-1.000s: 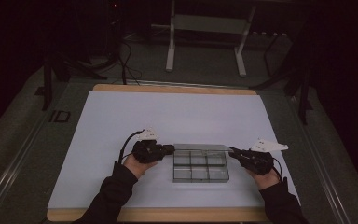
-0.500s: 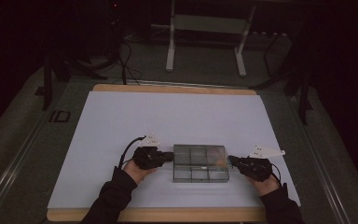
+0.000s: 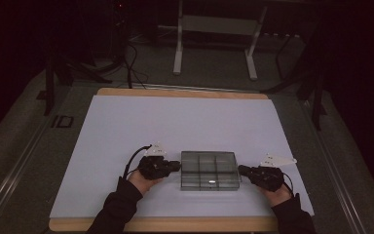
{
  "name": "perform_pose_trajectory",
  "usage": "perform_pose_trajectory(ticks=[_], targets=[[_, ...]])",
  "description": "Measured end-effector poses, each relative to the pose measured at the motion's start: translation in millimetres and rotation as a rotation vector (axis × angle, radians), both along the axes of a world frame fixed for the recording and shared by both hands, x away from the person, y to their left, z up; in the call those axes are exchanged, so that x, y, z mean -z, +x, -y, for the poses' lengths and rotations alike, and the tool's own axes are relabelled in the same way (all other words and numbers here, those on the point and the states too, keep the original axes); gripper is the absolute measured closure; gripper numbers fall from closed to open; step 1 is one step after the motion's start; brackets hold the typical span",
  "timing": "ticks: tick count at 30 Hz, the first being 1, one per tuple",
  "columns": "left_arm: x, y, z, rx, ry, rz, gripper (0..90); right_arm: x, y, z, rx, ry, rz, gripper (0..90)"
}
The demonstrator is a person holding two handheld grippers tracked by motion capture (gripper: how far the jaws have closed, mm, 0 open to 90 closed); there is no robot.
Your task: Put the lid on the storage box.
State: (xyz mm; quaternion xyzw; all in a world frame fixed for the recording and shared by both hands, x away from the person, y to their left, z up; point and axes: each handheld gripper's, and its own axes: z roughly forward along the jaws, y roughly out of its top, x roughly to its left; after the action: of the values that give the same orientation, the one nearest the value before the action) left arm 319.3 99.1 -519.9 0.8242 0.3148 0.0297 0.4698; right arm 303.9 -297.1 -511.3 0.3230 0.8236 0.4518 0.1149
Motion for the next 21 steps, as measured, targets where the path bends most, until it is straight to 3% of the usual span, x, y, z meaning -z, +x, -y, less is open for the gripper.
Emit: perform_pose_trajectory(ticks=[6, 12, 16, 21], targets=[[7.3, 4.4, -5.4, -0.020, -0.008, -0.025, 80.3, 7.8, 6.0, 1.9, 0.014, -0.013, -0.022, 82.8], [5.4, 6.4, -10.4, -0.043, 0.008, -0.014, 75.4, 6.8, 10.3, 6.0, 0.033, -0.017, -0.016, 79.4], [5.2, 8.1, -16.1, -0.069, 0.006, -0.021, 61.0, 4.3, 13.5, 8.8, 0.052, -0.023, -0.001, 73.1], [7.0, 9.5, -20.7, -0.100, 0.015, -0.039, 49.8, 4.4, 14.8, 12.7, 0.069, -0.020, 0.015, 57.6]])
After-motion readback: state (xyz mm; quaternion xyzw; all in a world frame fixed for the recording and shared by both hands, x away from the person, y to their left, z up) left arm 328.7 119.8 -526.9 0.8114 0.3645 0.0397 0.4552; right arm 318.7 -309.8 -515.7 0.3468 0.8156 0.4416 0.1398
